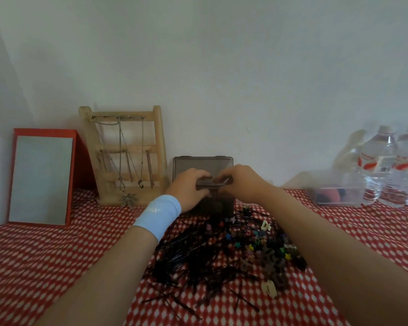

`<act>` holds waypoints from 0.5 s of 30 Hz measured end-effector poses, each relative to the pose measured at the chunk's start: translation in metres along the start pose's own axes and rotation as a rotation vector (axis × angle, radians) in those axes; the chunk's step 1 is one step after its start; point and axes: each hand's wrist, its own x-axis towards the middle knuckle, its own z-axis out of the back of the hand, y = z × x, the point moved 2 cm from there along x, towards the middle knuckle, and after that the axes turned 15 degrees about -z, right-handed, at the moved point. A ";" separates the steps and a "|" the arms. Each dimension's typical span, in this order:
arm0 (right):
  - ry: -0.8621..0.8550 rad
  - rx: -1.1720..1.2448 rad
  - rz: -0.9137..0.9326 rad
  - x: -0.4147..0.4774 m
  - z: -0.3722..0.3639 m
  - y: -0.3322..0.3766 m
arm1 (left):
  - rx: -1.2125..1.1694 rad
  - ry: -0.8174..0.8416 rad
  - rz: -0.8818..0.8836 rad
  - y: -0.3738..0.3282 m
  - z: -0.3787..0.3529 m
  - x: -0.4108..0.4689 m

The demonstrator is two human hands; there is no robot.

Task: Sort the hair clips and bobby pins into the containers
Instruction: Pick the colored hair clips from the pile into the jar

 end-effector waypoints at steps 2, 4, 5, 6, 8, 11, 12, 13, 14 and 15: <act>0.004 0.022 0.015 -0.010 0.008 -0.006 | -0.014 -0.027 -0.034 -0.011 -0.006 -0.005; 0.048 0.054 0.026 -0.022 0.014 -0.011 | -0.064 -0.011 -0.059 -0.024 -0.012 -0.011; 0.079 0.052 0.031 -0.030 0.017 -0.014 | -0.101 0.013 -0.066 -0.031 -0.016 -0.016; 0.116 0.033 0.035 -0.039 0.020 -0.016 | -0.136 0.047 -0.067 -0.039 -0.020 -0.020; 0.194 -0.024 0.038 -0.055 0.026 -0.020 | -0.166 0.119 -0.073 -0.052 -0.027 -0.028; 0.331 -0.104 0.013 -0.077 0.033 -0.026 | -0.120 0.272 -0.110 -0.064 -0.033 -0.037; 0.374 -0.127 0.008 -0.084 0.034 -0.030 | -0.104 0.342 -0.114 -0.067 -0.035 -0.041; 0.407 -0.144 0.000 -0.089 0.034 -0.033 | -0.087 0.402 -0.118 -0.068 -0.037 -0.044; 0.429 -0.163 -0.009 -0.093 0.035 -0.036 | -0.068 0.434 -0.124 -0.070 -0.039 -0.046; 0.438 -0.186 -0.021 -0.096 0.035 -0.038 | -0.050 0.435 -0.133 -0.072 -0.042 -0.049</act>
